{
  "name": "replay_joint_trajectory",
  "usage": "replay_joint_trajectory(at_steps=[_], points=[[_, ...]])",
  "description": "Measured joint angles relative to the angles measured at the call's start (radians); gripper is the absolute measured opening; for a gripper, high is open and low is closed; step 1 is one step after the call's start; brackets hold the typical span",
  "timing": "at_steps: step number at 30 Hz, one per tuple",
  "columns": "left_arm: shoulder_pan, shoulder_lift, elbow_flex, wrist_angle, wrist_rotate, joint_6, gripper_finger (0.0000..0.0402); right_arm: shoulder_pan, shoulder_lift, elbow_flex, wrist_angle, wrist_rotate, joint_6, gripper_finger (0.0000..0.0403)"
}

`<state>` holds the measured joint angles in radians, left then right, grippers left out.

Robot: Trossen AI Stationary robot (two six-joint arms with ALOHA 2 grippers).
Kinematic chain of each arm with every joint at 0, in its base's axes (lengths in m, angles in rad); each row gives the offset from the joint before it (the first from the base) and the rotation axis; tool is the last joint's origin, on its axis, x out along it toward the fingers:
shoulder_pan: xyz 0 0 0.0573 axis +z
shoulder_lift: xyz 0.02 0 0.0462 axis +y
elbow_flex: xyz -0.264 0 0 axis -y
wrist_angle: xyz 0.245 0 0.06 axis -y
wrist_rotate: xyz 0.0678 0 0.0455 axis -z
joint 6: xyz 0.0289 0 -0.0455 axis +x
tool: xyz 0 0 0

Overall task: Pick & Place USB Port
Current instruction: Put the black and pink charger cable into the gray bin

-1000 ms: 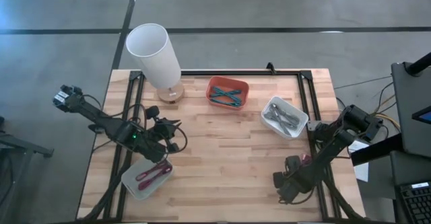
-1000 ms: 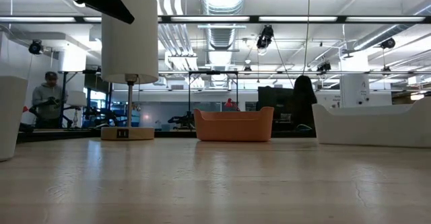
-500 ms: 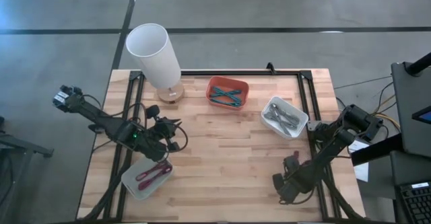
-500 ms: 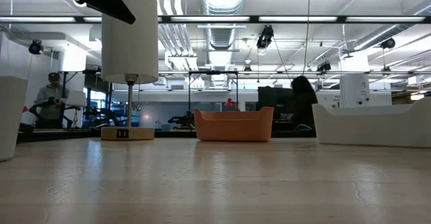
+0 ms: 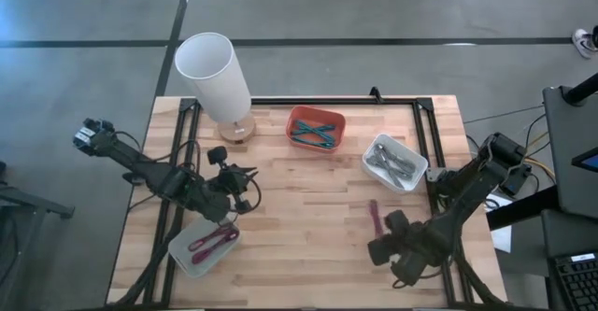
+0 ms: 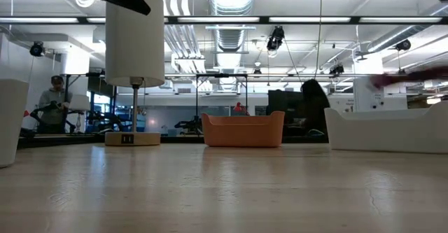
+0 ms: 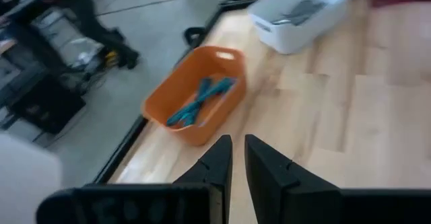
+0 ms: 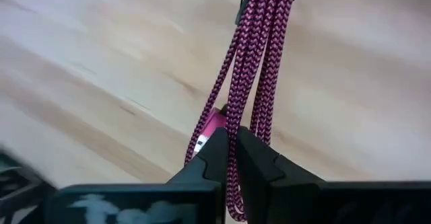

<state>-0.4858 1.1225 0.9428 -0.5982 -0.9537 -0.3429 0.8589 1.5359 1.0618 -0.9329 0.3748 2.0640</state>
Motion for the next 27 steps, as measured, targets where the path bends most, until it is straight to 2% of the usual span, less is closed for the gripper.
replay_joint_trajectory(at_steps=[5,8,11,15,21,27], points=[[0.002,0.000,-0.023,0.119,0.134,0.110,0.0046,-0.004,0.006,0.076,0.002,0.339,-0.272,0.0014],[0.003,0.000,-0.051,0.212,0.220,0.178,0.0046,-0.019,0.028,0.125,0.006,0.452,-0.443,0.0014],[0.007,0.000,-0.082,0.292,0.246,0.275,0.0046,-0.049,0.040,0.165,0.006,0.466,-0.578,0.0013],[0.036,0.000,-0.100,0.343,0.271,0.356,0.0055,-0.108,0.055,0.191,0.006,0.466,-0.664,0.0013],[0.102,0.000,-0.119,0.441,0.466,0.351,0.0092,-0.217,0.081,0.207,0.037,0.467,-0.753,0.0013],[0.157,0.000,-0.184,0.641,0.509,0.335,0.0141,-0.326,0.140,0.207,0.148,0.467,-0.953,0.0013]])
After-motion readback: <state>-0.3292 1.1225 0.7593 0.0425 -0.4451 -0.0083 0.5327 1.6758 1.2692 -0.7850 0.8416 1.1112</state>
